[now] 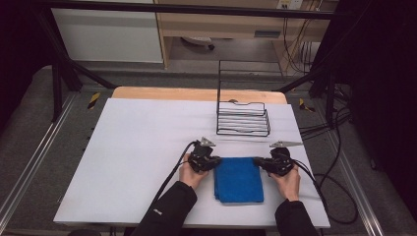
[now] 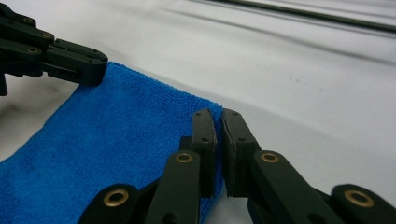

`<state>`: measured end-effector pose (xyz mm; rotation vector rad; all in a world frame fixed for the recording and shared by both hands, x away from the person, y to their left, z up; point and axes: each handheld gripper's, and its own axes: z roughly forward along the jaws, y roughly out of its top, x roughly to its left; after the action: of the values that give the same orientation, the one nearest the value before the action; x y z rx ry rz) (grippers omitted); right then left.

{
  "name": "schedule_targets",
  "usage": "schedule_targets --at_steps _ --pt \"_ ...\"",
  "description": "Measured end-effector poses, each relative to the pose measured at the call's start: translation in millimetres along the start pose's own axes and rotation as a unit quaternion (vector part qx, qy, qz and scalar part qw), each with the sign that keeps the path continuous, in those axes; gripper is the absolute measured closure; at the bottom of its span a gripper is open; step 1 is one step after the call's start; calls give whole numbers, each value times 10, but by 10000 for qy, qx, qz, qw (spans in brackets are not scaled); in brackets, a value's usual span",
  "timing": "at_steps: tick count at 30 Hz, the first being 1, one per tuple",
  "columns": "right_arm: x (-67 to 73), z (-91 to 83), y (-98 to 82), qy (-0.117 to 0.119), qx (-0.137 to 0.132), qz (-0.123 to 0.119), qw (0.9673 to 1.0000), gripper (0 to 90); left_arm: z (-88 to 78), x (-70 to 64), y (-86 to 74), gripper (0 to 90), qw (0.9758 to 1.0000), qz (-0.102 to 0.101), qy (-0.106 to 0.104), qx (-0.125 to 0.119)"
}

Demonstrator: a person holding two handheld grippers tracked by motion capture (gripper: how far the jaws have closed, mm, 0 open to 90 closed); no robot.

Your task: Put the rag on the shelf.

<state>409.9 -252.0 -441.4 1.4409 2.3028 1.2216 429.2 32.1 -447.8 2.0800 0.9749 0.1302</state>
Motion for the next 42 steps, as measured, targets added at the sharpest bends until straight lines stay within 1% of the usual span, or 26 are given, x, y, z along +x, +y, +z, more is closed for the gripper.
schedule_targets --at_steps 5,6,7,8,11,12,13,14,15,20,24,28,34,41,42 --pt "39 -53 4 4 -144 -50 9999 854 -93 1 -5 848 9997 -84 -130 -185" --pt "48 -66 5 19 -159 -20 9999 854 -110 -3 -4 849 9996 -91 -149 -222" --pt "54 -79 4 18 -179 -40 9998 854 -125 -8 -2 848 9995 -97 -162 -239" --pt "61 -90 4 15 -207 -60 9998 854 -140 -10 3 849 9995 -53 -144 -259" --pt "90 -127 8 16 -274 -93 9996 854 -176 -29 1 848 9993 -60 -164 -322" --pt "100 -138 8 19 -298 -94 9995 855 -187 -39 0 848 9992 -99 -195 -333" --pt "108 -150 8 23 -319 -104 9994 854 -204 -37 4 849 9991 -67 -188 -365" --pt "111 -158 8 17 -357 -143 9993 855 -214 -44 4 848 9990 -105 -223 -379" --pt "118 -172 8 23 -369 -130 9992 855 -226 -50 6 849 9989 -122 -241 -392" --pt "158 -234 5 30 -508 -170 9986 855 -275 -91 7 849 9986 -79 -258 -462" --pt "192 -282 8 12 -613 -214 9979 855 -328 -122 9 848 9982 -5 -249 -546" --pt "217 -326 13 20 -741 -247 9969 855 -399 -142 4 848 9973 42 -244 -694" --pt "279 -391 14 51 -880 -310 9956 855 -471 -188 -17 847 9963 123 -241 -811" --pt "304 -465 39 48 -1069 -363 9936 855 -544 -215 16 847 9944 126 -249 -1015" --pt "312 -490 51 33 -1146 -401 9926 855 -557 -222 22 847 9940 133 -241 -1059"
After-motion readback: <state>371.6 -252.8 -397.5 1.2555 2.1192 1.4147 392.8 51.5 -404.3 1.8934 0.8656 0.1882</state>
